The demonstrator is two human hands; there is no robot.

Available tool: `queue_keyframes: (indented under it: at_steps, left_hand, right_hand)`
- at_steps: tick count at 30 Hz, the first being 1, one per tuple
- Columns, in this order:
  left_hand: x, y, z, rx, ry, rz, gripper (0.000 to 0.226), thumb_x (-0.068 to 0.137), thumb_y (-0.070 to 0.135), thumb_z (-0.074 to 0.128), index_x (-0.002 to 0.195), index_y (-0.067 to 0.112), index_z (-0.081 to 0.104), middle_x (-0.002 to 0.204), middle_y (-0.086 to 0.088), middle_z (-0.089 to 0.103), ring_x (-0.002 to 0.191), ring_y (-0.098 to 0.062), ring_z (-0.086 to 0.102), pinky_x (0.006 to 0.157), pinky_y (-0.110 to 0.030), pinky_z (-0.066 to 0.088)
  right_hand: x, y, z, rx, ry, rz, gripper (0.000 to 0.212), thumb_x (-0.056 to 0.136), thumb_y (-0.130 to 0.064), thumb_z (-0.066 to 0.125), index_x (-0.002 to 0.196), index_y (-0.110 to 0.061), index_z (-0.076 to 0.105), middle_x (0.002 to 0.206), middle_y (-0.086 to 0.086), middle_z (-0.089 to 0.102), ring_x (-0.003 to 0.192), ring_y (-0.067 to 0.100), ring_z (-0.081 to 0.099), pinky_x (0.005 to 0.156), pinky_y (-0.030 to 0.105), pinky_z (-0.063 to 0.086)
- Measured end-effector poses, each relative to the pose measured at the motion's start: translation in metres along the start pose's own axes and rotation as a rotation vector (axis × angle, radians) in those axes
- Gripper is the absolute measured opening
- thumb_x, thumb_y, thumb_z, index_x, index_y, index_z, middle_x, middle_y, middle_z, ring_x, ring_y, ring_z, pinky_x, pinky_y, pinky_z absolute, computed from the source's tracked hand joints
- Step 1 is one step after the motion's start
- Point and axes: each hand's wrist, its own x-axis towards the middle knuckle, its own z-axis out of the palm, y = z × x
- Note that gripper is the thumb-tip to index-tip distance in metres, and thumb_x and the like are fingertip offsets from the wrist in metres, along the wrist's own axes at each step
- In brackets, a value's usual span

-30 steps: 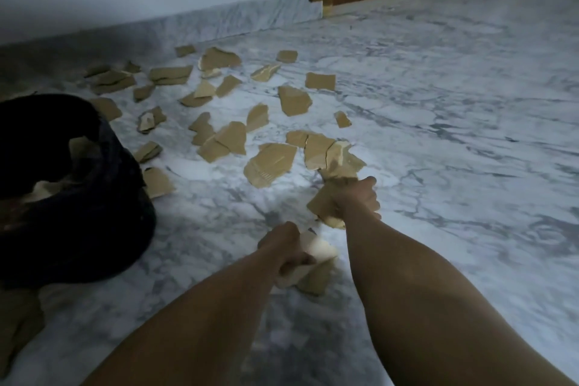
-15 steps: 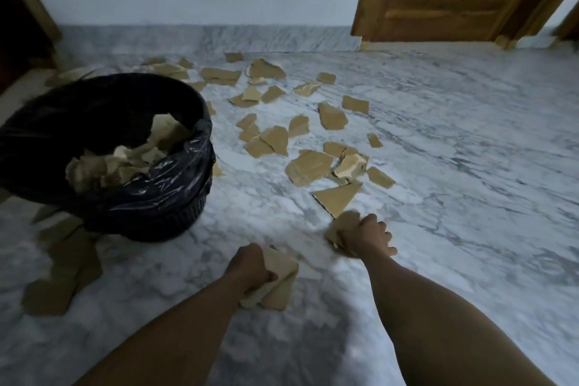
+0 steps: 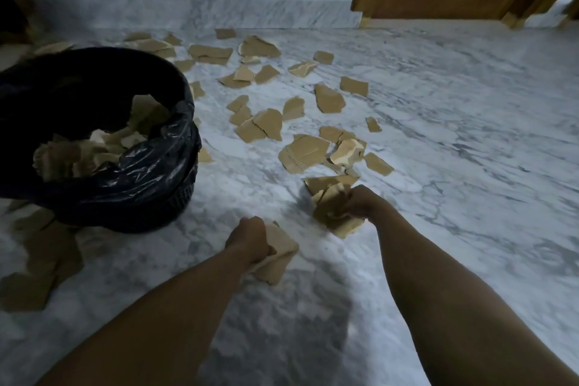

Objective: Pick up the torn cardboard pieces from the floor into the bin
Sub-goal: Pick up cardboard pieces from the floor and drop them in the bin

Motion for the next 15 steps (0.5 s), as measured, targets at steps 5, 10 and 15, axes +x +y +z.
queue_keyframes:
  at_steps: [5,10,15]
  left_hand:
    - [0.011,0.004,0.0,0.007,-0.009,-0.017,0.071,0.076,0.045,0.08,0.127,0.007,0.049,0.133,-0.016,0.049,0.114,-0.031,0.057,0.088,-0.038,0.05]
    - [0.011,0.006,-0.001,0.02,-0.027,-0.046,0.073,0.079,0.042,0.079,0.133,0.006,0.045,0.138,-0.017,0.044,0.119,-0.031,0.054,0.094,-0.038,0.05]
    - [0.002,0.011,-0.003,0.04,-0.012,-0.035,0.07,0.083,0.041,0.076,0.133,0.005,0.044,0.141,-0.018,0.04,0.116,-0.029,0.056,0.092,-0.036,0.048]
  right_hand:
    - [0.02,-0.031,-0.003,-0.418,0.055,-0.13,0.069,0.092,-0.02,0.065,0.153,-0.022,0.033,0.163,0.006,0.018,0.15,0.038,0.012,0.115,0.07,0.017]
    - [0.034,-0.043,0.003,-0.53,0.006,-0.082,0.084,0.081,-0.034,0.079,0.15,-0.009,0.036,0.161,0.015,0.016,0.148,0.044,0.011,0.114,0.07,0.013]
    - [0.025,-0.044,0.021,-0.536,-0.031,-0.071,0.079,0.073,-0.044,0.083,0.138,-0.014,0.05,0.146,0.011,0.034,0.138,0.04,0.03,0.109,0.061,0.025]
